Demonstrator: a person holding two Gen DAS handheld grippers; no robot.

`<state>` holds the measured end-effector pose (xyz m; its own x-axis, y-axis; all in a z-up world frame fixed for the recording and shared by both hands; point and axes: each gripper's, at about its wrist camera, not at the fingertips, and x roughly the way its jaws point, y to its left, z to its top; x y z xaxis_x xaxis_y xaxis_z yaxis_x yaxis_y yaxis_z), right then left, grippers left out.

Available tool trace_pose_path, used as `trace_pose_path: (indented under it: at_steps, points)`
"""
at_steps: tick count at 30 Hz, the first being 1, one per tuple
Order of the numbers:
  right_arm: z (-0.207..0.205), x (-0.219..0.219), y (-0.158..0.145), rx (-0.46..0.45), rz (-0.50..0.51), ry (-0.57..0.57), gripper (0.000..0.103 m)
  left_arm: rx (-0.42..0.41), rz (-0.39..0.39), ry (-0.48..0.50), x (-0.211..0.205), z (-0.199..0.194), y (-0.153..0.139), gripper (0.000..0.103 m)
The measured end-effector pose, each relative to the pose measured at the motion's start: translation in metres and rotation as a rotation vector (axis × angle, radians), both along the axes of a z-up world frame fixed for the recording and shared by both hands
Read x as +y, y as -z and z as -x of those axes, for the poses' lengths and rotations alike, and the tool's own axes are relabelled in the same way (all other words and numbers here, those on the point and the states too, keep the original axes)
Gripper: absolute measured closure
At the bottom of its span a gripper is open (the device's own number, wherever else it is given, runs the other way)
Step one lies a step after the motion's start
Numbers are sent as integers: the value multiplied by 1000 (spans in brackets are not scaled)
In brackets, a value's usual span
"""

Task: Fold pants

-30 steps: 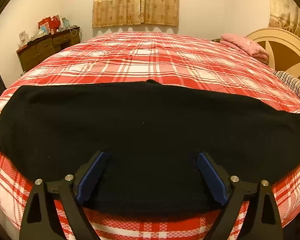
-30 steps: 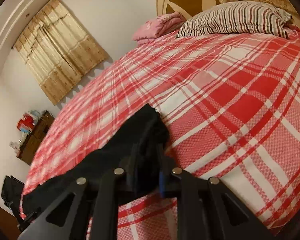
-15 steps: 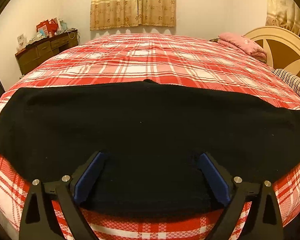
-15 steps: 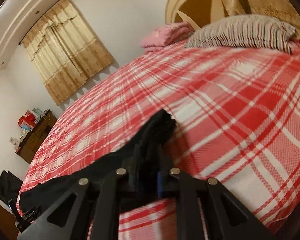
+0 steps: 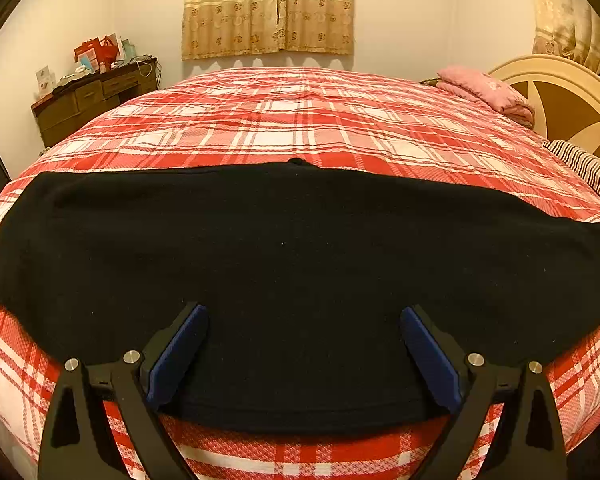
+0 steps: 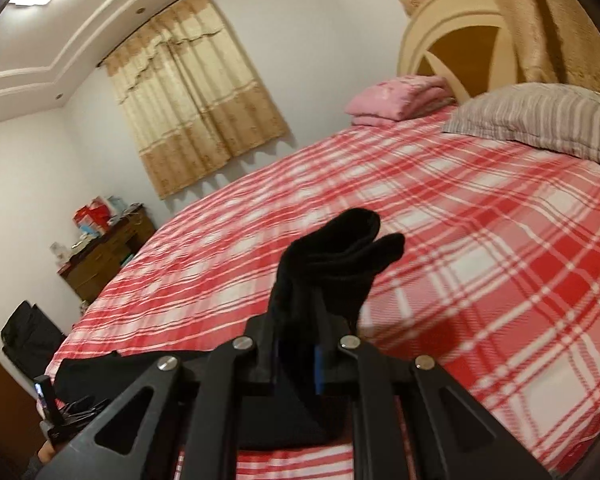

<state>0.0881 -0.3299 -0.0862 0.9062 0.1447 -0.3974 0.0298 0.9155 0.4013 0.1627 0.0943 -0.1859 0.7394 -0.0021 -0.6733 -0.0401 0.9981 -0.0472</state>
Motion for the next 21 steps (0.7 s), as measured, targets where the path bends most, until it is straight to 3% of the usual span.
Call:
trace_pose_path:
  at_steps: [13, 21]
  points:
    - [-29, 91, -2, -19, 62, -228, 88, -12, 5, 6, 1, 3, 1, 5]
    - [-56, 161, 30, 33, 114, -376, 88, -24, 20, 20, 3, 7, 0, 5]
